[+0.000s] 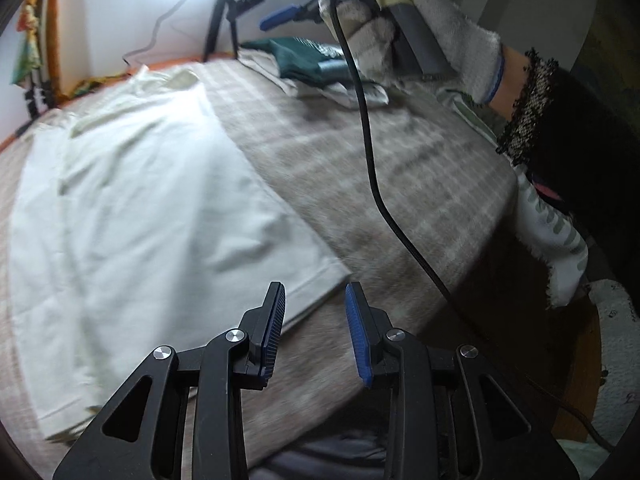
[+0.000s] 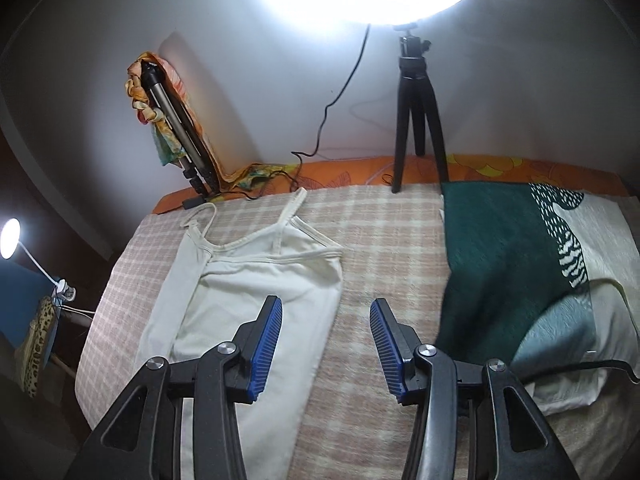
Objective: Fold small clothes
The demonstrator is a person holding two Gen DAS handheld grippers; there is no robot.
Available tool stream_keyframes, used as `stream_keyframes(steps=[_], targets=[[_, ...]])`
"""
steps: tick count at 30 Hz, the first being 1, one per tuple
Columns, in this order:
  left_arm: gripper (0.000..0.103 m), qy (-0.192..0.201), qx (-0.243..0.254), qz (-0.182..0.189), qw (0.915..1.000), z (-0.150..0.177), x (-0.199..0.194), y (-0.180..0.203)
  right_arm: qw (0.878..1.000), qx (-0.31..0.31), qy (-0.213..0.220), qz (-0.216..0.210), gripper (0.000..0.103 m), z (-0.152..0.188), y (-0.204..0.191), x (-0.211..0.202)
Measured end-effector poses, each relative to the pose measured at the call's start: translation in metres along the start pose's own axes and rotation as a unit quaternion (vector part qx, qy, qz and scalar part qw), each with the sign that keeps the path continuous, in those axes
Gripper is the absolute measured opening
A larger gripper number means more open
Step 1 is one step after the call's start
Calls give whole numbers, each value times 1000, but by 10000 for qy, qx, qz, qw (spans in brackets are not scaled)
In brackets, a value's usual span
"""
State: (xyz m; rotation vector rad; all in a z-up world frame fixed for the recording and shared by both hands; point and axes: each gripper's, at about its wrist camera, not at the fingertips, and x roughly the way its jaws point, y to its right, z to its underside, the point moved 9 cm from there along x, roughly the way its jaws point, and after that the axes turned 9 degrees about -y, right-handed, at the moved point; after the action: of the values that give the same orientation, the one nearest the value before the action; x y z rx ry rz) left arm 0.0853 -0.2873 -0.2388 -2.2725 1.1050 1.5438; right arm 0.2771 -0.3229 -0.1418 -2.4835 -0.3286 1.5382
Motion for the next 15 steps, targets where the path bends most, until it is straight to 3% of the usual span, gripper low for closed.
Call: stream_keyframes(steps=[8, 11, 15], targets=[[30, -290, 180, -365, 9987, -3, 30, 16, 9998, 31, -139, -141, 49, 5, 17, 21], [49, -261, 265, -648, 9972, -4, 32, 17, 9995, 63, -228, -205, 49, 3, 18, 40], [47, -277, 81, -758, 9967, -6, 38, 9, 9991, 142, -327, -230, 49, -1, 20, 64]])
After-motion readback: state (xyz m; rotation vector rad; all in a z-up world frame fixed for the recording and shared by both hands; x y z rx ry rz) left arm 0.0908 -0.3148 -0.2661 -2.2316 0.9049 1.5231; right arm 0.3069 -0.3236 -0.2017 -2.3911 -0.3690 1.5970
